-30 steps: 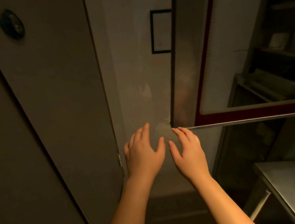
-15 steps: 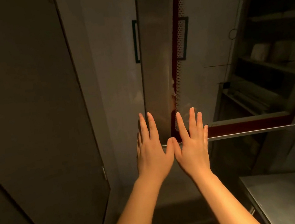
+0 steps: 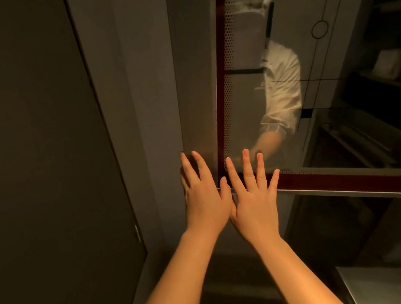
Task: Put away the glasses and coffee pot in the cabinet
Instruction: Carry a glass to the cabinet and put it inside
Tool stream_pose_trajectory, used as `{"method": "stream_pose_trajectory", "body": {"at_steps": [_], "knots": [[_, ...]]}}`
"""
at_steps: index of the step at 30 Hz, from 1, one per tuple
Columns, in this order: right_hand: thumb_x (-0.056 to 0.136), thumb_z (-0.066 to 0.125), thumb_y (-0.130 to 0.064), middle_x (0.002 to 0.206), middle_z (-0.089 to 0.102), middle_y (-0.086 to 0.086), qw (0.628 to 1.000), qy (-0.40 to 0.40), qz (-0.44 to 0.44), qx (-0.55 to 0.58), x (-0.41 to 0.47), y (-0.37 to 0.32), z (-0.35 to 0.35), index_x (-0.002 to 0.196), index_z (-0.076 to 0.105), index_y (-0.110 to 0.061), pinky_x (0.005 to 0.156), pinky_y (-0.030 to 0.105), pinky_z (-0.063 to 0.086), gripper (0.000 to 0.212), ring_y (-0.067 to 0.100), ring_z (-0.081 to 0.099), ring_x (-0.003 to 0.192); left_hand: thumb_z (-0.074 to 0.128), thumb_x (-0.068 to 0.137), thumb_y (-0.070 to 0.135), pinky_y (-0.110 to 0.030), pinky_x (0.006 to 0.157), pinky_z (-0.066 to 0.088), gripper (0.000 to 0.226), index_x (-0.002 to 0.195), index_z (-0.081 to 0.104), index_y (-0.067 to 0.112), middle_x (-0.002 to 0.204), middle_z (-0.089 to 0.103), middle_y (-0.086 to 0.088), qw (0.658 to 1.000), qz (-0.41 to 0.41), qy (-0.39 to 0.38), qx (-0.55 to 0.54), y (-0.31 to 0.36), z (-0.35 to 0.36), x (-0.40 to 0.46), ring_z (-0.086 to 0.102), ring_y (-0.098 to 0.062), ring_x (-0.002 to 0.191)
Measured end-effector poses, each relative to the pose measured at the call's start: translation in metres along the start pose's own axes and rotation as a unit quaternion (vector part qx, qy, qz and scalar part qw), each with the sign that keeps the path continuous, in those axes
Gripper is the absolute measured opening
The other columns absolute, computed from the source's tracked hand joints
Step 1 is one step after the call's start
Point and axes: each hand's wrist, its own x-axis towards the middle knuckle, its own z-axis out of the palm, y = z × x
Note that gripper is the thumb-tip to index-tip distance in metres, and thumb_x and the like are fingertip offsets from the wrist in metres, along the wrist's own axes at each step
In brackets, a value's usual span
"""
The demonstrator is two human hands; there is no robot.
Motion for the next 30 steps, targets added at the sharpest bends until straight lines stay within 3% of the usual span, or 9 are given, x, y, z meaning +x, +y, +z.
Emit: {"method": "stream_pose_trajectory", "body": {"at_steps": [4, 9, 15, 21, 26, 30], "knots": [[0.094, 0.052, -0.041, 0.161, 0.003, 0.007, 1.0, 0.011, 0.014, -0.001, 0.025, 0.005, 0.024, 0.153, 0.015, -0.027, 0.114, 0.063, 0.007, 0.071, 0.03, -0.003, 0.148, 0.043, 0.099, 0.039, -0.037, 0.115, 0.018, 0.077, 0.153, -0.008, 0.02, 0.16, -0.021, 0.0, 1.0, 0.011, -0.007, -0.002, -0.008, 0.017, 0.039, -0.003, -0.027, 0.148], [0.094, 0.052, -0.039, 0.161, -0.003, 0.006, 0.999, 0.02, 0.038, -0.025, 0.064, 0.018, 0.063, 0.153, 0.014, -0.026, 0.114, 0.063, -0.001, 0.071, 0.03, -0.009, 0.147, 0.043, 0.1, 0.031, -0.025, 0.11, 0.007, 0.072, 0.154, -0.003, 0.019, 0.16, -0.017, -0.003, 0.997, 0.06, -0.019, -0.039, -0.021, 0.047, 0.1, -0.005, -0.023, 0.148], [0.089, 0.061, -0.037, 0.16, -0.002, 0.006, 0.992, 0.029, 0.1, -0.069, 0.117, 0.038, 0.107, 0.153, 0.014, -0.025, 0.112, 0.066, 0.0, 0.081, 0.031, -0.008, 0.147, 0.046, 0.097, 0.018, -0.03, 0.117, 0.014, 0.07, 0.154, 0.005, 0.015, 0.161, -0.008, -0.012, 0.988, 0.122, -0.059, -0.077, -0.031, 0.091, 0.18, 0.001, -0.026, 0.148], [0.087, 0.065, -0.036, 0.16, -0.001, 0.005, 0.977, 0.03, 0.17, -0.124, 0.163, 0.067, 0.143, 0.153, 0.013, -0.026, 0.113, 0.065, 0.001, 0.085, 0.03, -0.009, 0.147, 0.047, 0.098, 0.021, -0.028, 0.115, 0.015, 0.073, 0.154, 0.001, 0.019, 0.161, -0.012, -0.009, 0.972, 0.167, -0.122, -0.112, -0.027, 0.14, 0.25, -0.001, -0.025, 0.148], [0.087, 0.064, -0.034, 0.16, -0.003, 0.002, 0.964, 0.015, 0.215, -0.159, 0.194, 0.099, 0.166, 0.153, 0.011, -0.029, 0.114, 0.062, -0.003, 0.085, 0.027, -0.013, 0.147, 0.052, 0.096, 0.023, -0.016, 0.106, 0.008, 0.078, 0.154, -0.001, 0.021, 0.161, -0.016, -0.004, 0.952, 0.199, -0.172, -0.155, -0.015, 0.18, 0.296, -0.003, -0.018, 0.148], [0.083, 0.068, -0.029, 0.16, -0.003, 0.002, 0.953, 0.015, 0.238, -0.188, 0.214, 0.129, 0.183, 0.153, 0.013, -0.028, 0.115, 0.058, -0.008, 0.089, 0.026, -0.013, 0.147, 0.054, 0.095, 0.024, -0.018, 0.108, 0.01, 0.081, 0.154, -0.001, 0.023, 0.161, -0.015, -0.003, 0.937, 0.223, -0.198, -0.182, -0.002, 0.217, 0.33, -0.002, -0.016, 0.148]]}}
